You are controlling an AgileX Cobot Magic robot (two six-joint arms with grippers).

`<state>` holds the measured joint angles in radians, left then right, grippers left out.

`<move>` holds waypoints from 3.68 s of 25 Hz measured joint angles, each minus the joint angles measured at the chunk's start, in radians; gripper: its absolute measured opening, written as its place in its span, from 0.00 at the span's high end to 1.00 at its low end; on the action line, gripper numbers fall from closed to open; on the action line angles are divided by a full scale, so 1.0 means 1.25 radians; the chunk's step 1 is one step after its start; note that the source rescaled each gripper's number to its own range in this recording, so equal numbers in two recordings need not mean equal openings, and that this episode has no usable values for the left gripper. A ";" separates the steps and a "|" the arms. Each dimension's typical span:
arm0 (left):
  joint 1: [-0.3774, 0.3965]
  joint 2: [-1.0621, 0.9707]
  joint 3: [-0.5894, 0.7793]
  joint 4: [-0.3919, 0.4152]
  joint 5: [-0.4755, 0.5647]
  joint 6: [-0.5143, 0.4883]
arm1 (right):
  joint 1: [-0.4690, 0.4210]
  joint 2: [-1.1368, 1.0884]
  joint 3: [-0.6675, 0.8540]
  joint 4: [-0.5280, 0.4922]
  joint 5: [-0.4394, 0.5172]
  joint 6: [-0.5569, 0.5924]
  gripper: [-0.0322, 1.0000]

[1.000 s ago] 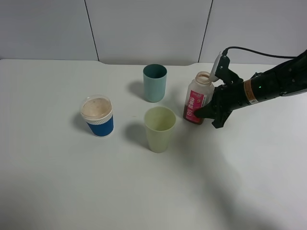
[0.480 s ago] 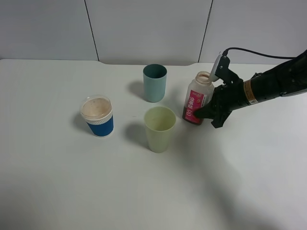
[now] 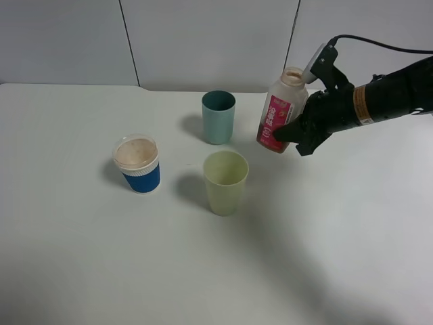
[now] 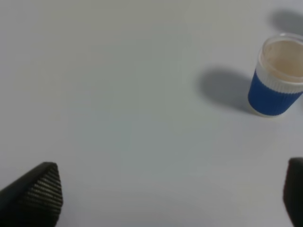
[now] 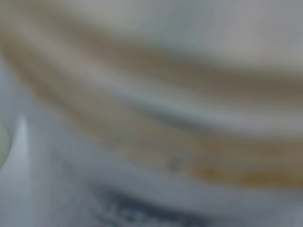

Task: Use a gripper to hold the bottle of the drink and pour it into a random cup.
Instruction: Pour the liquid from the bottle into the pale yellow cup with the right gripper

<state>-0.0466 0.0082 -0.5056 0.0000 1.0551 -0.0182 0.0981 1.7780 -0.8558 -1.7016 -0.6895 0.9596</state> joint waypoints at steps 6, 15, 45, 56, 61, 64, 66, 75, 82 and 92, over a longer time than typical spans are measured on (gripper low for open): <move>0.000 0.000 0.000 0.000 0.000 0.000 | 0.047 -0.081 0.000 0.000 0.081 0.063 0.95; 0.000 0.000 0.000 0.000 0.000 0.000 | 0.160 -0.143 0.000 -0.001 0.315 0.075 0.95; 0.000 0.000 0.000 0.000 0.000 0.000 | 0.368 -0.145 0.000 -0.028 0.570 -0.494 0.95; 0.000 0.000 0.000 0.000 0.000 0.000 | 0.400 -0.145 0.000 -0.027 0.590 -0.639 0.95; 0.000 0.000 0.000 0.000 0.000 0.000 | 0.400 -0.145 0.000 -0.027 0.590 -0.704 0.95; 0.000 0.000 0.000 0.000 0.000 0.000 | 0.400 -0.145 0.000 -0.027 0.590 -0.740 0.95; 0.000 0.000 0.000 0.000 0.000 0.000 | 0.400 -0.145 0.000 -0.027 0.590 -0.757 0.95; 0.000 0.000 0.000 0.000 0.000 0.000 | 0.444 -0.145 0.000 -0.024 0.701 -0.768 0.95; 0.000 0.000 0.000 0.000 0.000 0.000 | 0.469 -0.141 0.000 -0.022 0.731 -0.768 0.95; 0.000 0.000 0.000 0.000 0.000 0.000 | 0.472 -0.128 0.000 -0.021 0.781 -0.779 0.95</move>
<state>-0.0466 0.0082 -0.5056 0.0000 1.0551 -0.0182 0.6879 1.6183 -0.8558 -1.7275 0.2864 -0.0137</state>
